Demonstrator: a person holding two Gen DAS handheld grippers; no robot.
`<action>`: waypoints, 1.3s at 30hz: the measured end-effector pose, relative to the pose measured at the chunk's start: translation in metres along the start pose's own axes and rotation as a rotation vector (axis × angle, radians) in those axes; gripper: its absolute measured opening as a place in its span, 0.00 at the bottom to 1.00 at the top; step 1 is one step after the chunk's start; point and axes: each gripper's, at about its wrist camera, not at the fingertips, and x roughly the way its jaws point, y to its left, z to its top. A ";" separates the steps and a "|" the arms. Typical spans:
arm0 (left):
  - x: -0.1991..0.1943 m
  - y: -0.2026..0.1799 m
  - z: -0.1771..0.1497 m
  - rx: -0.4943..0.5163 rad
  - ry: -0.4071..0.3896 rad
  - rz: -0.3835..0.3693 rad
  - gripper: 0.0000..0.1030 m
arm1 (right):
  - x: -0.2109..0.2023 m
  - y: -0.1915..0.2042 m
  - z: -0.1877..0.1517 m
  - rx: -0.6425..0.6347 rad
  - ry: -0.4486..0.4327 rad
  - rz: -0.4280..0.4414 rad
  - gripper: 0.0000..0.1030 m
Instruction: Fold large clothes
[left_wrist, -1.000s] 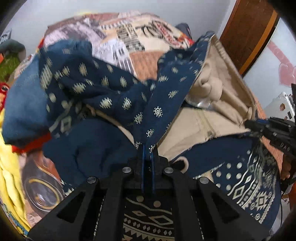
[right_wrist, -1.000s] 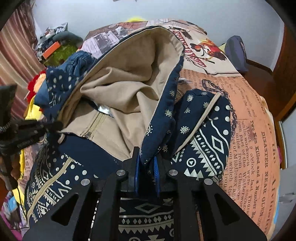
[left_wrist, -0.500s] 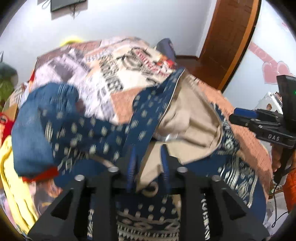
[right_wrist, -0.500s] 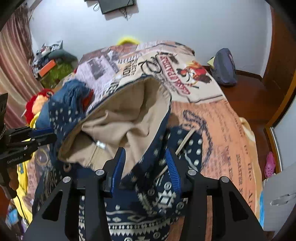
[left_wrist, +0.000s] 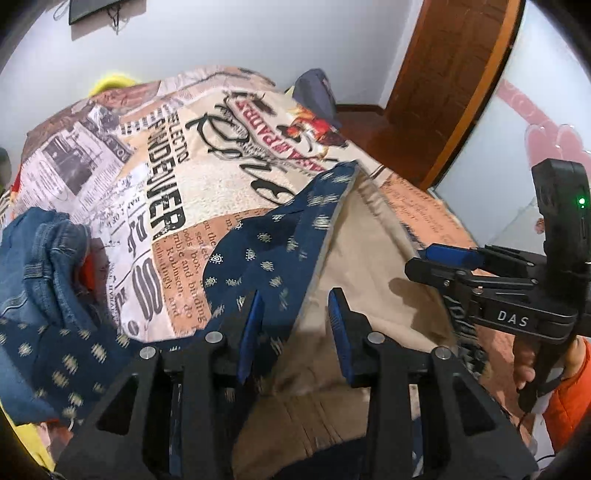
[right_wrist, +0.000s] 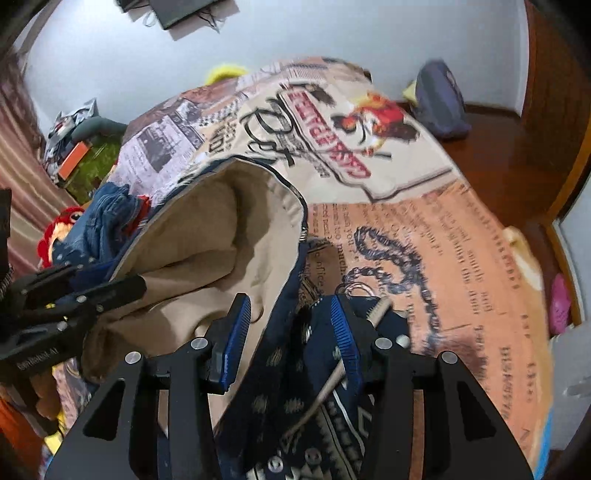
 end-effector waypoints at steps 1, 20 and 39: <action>0.006 0.003 0.001 -0.012 0.008 -0.001 0.35 | 0.007 -0.003 0.002 0.021 0.016 0.018 0.41; -0.078 0.013 -0.011 -0.027 -0.118 -0.094 0.06 | -0.053 0.029 -0.003 -0.006 -0.080 0.113 0.05; -0.164 0.033 -0.159 -0.075 -0.090 -0.083 0.06 | -0.103 0.088 -0.121 -0.156 0.005 0.107 0.07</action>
